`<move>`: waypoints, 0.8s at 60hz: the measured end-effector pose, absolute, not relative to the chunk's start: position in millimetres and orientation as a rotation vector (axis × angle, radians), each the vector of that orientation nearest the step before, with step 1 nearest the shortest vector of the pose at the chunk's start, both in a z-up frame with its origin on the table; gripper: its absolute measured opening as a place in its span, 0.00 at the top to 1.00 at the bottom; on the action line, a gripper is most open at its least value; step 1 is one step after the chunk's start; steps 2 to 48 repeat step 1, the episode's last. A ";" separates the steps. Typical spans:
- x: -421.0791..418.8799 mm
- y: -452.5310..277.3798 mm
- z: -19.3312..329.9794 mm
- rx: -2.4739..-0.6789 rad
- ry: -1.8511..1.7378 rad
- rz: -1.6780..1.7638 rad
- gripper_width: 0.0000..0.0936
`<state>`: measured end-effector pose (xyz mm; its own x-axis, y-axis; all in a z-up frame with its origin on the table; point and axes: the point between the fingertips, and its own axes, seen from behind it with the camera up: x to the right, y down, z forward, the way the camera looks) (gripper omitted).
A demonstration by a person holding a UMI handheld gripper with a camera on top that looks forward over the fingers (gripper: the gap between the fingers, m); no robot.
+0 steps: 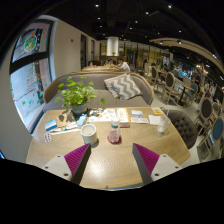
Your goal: Pour water
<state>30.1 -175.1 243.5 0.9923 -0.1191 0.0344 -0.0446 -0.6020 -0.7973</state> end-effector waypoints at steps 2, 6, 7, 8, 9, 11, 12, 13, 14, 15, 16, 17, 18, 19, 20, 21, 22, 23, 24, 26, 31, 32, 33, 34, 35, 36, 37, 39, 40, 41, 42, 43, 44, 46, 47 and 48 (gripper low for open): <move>30.1 -174.2 243.9 -2.215 0.116 -0.099 0.09; 30.1 -174.2 243.9 -2.215 0.116 -0.099 0.09; 30.1 -174.2 243.9 -2.215 0.116 -0.099 0.09; 30.1 -174.2 243.9 -2.215 0.116 -0.099 0.09; 30.1 -174.2 243.9 -2.215 0.116 -0.099 0.09; 30.1 -174.2 243.9 -2.215 0.116 -0.099 0.09; 30.1 -174.2 243.9 -2.215 0.116 -0.099 0.09; 30.1 -174.2 243.9 -2.215 0.116 -0.099 0.09; 30.1 -174.2 243.9 -2.215 0.116 -0.099 0.09; 30.1 -174.2 243.9 -2.215 0.116 -0.099 0.09; 30.1 -174.2 243.9 -2.215 0.116 -0.099 0.09; 30.1 -174.2 243.9 -2.215 0.116 -0.099 0.09; 30.1 -174.2 243.9 -2.215 0.116 -0.099 0.09; 30.1 -174.2 243.9 -2.215 0.116 -0.099 0.09; 30.1 -174.2 243.9 -2.215 0.116 -0.099 0.09; 30.1 -174.2 243.9 -2.215 0.116 -0.099 0.09; 30.1 -174.2 243.9 -2.215 0.116 -0.099 0.09; 30.1 -174.2 243.9 -2.215 0.116 -0.099 0.09; 30.1 -174.2 243.9 -2.215 0.116 -0.099 0.09; 30.1 -174.2 243.9 -2.215 0.116 -0.099 0.09; 30.1 -174.2 243.9 -2.215 0.116 -0.099 0.09; 30.1 -174.2 243.9 -2.215 0.116 -0.099 0.09; 30.1 -174.2 243.9 -2.215 0.116 -0.099 0.09; 30.1 -174.2 243.9 -2.215 0.116 -0.099 0.09; 30.1 -174.2 243.9 -2.215 0.116 -0.099 0.09; 30.1 -174.2 243.9 -2.215 0.116 -0.099 0.09; 30.1 -174.2 243.9 -2.215 0.116 -0.099 0.09; 30.1 -174.2 243.9 -2.215 0.116 -0.099 0.09; 30.1 -174.2 243.9 -2.215 0.116 -0.099 0.09; 30.1 -174.2 243.9 -2.215 0.116 -0.099 0.09; 30.1 -174.2 243.9 -2.215 0.116 -0.099 0.09; 30.1 -174.2 243.9 -2.215 0.116 -0.099 0.09; 30.1 -174.2 243.9 -2.215 0.116 -0.099 0.09; 30.1 -174.2 243.9 -2.215 0.116 -0.099 0.09; 30.1 -174.2 243.9 -2.215 0.116 -0.099 0.09; 30.1 -174.2 243.9 -2.215 0.116 -0.099 0.09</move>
